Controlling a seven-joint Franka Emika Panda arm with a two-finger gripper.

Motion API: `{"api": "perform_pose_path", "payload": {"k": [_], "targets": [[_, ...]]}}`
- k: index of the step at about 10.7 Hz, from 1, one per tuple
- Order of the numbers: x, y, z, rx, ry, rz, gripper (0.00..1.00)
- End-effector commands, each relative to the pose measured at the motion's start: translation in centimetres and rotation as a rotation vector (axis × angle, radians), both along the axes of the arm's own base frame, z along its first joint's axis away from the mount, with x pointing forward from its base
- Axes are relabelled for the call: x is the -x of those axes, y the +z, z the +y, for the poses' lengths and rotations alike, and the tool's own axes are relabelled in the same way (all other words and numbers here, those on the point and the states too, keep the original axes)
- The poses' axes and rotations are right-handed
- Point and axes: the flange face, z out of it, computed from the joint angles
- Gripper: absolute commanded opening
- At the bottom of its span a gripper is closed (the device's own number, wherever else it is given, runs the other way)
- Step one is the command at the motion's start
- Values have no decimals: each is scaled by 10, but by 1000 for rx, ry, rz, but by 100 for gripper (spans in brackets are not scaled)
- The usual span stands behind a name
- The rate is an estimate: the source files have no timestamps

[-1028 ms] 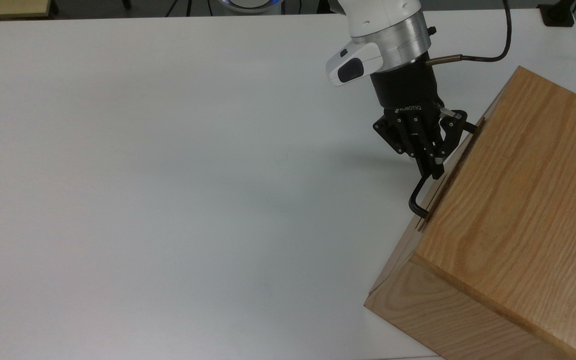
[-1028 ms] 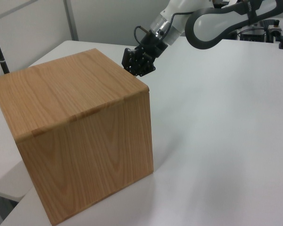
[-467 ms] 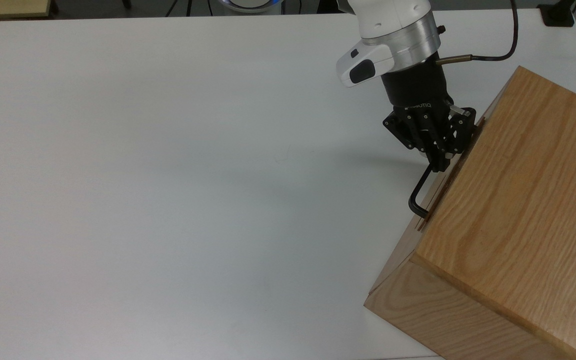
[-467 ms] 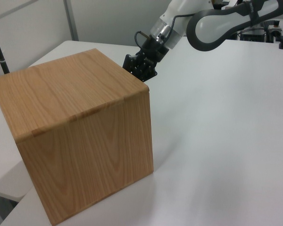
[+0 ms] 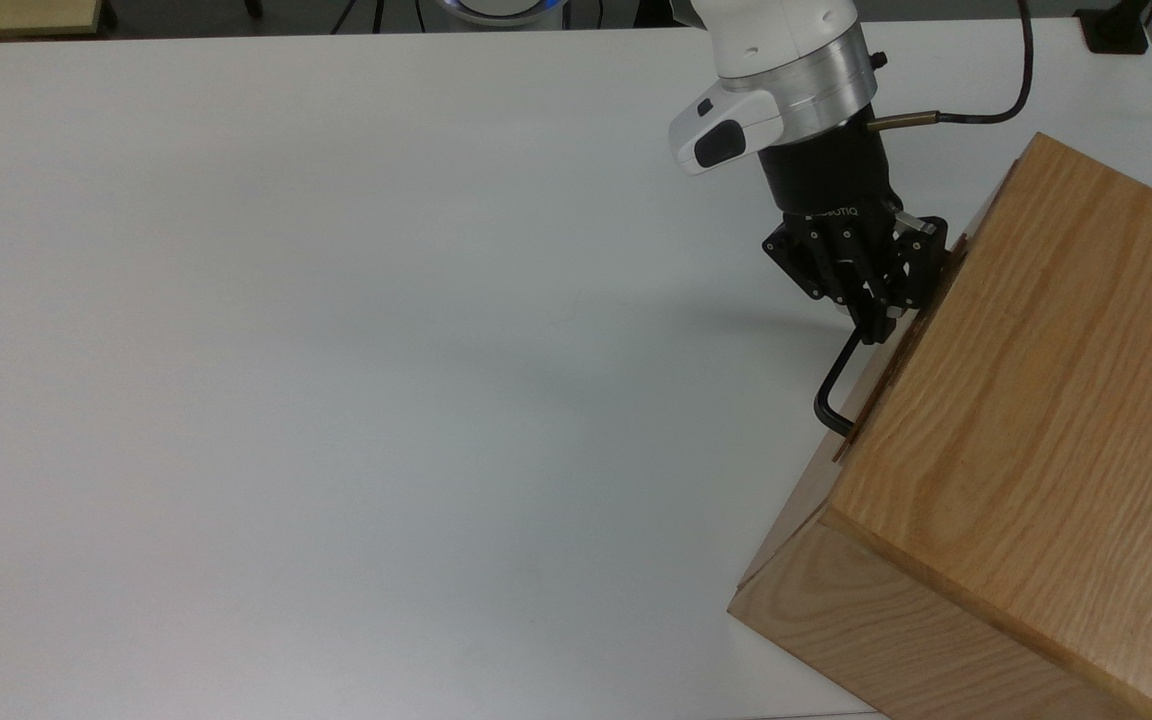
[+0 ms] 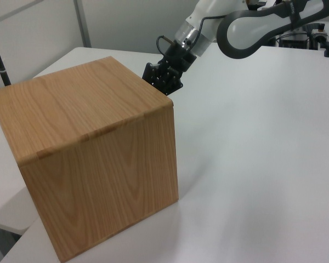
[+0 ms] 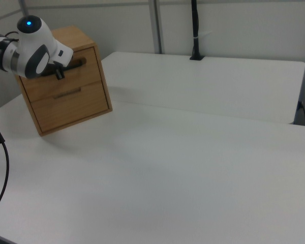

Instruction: Open the drawer by sliding it

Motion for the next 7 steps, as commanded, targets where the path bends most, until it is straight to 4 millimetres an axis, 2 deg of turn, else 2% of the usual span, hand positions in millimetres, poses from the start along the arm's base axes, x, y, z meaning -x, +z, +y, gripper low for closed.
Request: {"api": "perform_pose_path", "payload": {"k": [1, 4, 5, 6, 7], "targets": [[12, 22, -20, -16, -17, 32, 23], [12, 20, -22, -13, -15, 45, 23], [12, 20, -22, -12, -14, 44, 7], [13, 19, -19, -11, -8, 47, 1], [13, 19, -19, -11, -9, 47, 0]]}}
